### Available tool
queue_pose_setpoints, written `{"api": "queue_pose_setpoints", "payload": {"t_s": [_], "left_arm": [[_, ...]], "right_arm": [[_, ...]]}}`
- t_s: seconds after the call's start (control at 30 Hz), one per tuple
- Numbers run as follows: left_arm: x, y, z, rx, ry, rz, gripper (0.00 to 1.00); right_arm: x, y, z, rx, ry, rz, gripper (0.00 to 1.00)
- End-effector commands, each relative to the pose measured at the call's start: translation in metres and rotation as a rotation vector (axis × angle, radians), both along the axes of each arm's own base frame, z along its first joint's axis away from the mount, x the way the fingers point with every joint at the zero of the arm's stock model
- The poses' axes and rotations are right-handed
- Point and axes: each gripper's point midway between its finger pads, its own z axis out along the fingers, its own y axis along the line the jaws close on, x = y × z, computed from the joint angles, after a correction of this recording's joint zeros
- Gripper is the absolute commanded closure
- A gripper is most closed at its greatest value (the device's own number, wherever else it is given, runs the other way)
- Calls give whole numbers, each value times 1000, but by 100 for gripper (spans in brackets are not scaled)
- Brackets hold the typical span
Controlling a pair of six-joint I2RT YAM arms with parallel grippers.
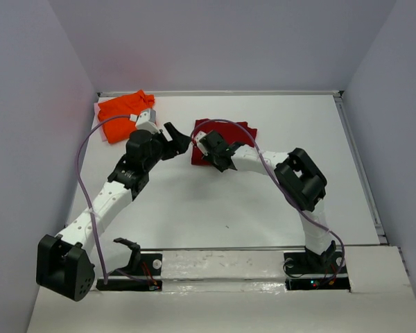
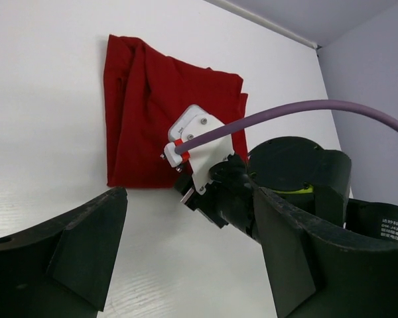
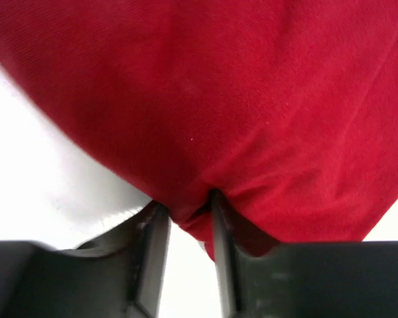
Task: Fold and stack the t-shirts
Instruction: Put the neatly folded tshirt into the corner of the board with the left arm
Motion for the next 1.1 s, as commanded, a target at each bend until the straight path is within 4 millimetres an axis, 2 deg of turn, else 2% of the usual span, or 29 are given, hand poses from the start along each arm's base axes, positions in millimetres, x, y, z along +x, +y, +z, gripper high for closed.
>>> {"api": "queue_pose_setpoints", "payload": {"t_s": [0.0,0.07,0.1,0.13,0.17,0.27,0.4,0.57,0.7,0.87,0.9,0.93,1.0,1.07], "left_arm": [[3,3,-6,-17,-17,19,14],[3,5,-14,-12,-5,32,14],[3,8,-22,-13,10,50,14],[3,9,-26,-17,15,58,14],[1,11,-39,-13,38,63,14],[1,8,-50,-60,49,72,14],[1,2,-81,-76,109,57,13],[5,-8,-91,-115,81,17,12],[16,-14,-107,-138,104,15,9],[27,-25,-125,-215,149,-34,9],[28,-26,-140,-220,186,-35,9],[30,-29,-136,-261,180,-69,9],[35,-35,-150,-276,222,-109,9],[39,-37,-155,-317,234,-112,9]], "right_arm": [[-3,8,-13,9,30,14,80],[-4,7,-13,10,34,15,86],[-5,6,-12,9,32,10,97],[-6,5,-13,6,36,10,99],[-7,5,-11,9,35,10,100],[-5,2,-2,27,29,1,100],[-4,-1,17,50,19,-12,100],[-1,-6,43,76,-12,-20,100],[-3,-15,60,78,-26,-28,100],[-8,-16,71,102,-30,-22,100],[-9,-17,73,100,-32,-24,100],[-9,-18,75,103,-35,-24,100],[-6,-22,75,101,-38,-33,100],[-8,-20,74,107,-28,-27,100]]}}
